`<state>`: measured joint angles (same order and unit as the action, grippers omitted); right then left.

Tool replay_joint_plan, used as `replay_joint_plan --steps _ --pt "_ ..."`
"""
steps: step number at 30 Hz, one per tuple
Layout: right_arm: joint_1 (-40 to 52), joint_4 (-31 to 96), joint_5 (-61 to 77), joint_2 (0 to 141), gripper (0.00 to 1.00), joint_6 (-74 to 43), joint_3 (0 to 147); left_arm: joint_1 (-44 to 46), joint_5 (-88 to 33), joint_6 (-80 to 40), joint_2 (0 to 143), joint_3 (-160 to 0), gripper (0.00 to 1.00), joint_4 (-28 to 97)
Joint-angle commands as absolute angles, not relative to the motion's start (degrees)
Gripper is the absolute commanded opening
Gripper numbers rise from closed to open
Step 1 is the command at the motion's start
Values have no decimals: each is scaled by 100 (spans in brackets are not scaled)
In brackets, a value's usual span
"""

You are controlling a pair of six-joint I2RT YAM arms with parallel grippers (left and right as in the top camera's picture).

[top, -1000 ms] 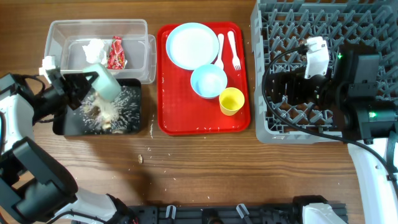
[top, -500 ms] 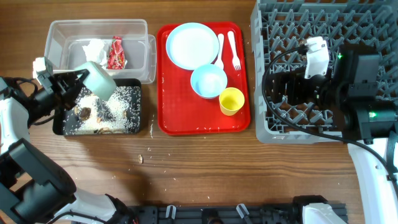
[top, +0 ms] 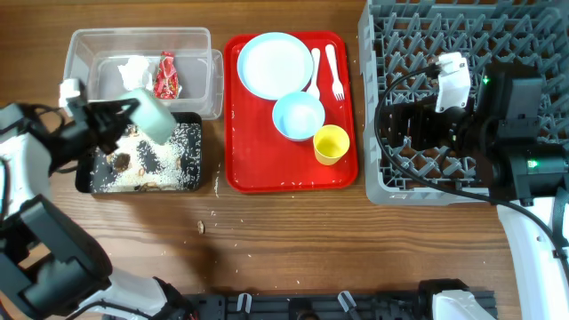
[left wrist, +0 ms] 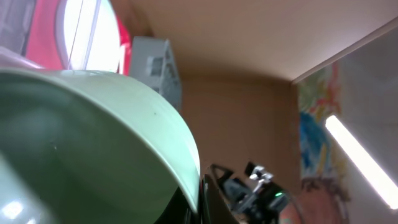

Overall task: Sort waste into correct bins and load items into the dishwasher rack
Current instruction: 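Tip the green bowl over the black tray to empty the scraps, then set the empty green bowl back on the red tray and release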

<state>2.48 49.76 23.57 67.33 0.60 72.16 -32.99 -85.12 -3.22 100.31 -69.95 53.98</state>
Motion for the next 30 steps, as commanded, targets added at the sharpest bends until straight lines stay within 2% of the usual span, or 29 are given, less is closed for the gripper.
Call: replay_joint_plan --steps 1,2,3,7,9,14,21,30 --pt "272 5011 2451 6768 100 -16 7349 -2851 -6718 -150 10018 -6976 4 5183" --pt "272 5028 2449 6768 100 -14 7349 -2832 -6018 -386 10018 -6976 4 5140" --pt "272 5037 2451 6768 100 -19 7349 -2838 -6180 -515 10018 -6976 4 5153" --pt "272 5019 2451 6768 100 -16 7349 -2875 -8569 -239 10018 -6976 4 5072" --pt "272 5011 2451 6768 100 -16 7349 -2858 -9043 -239 10018 -6976 4 5026" --pt "272 5002 2451 6775 100 -14 7349 -2526 -8597 -346 10014 -6976 4 5043" --pt "272 5002 2451 6836 100 -21 7349 -849 -6517 -377 9981 -6976 4 4921" --pt "272 5022 2451 7015 100 -187 7349 1765 -1756 -1533 10047 -6958 4 4744"
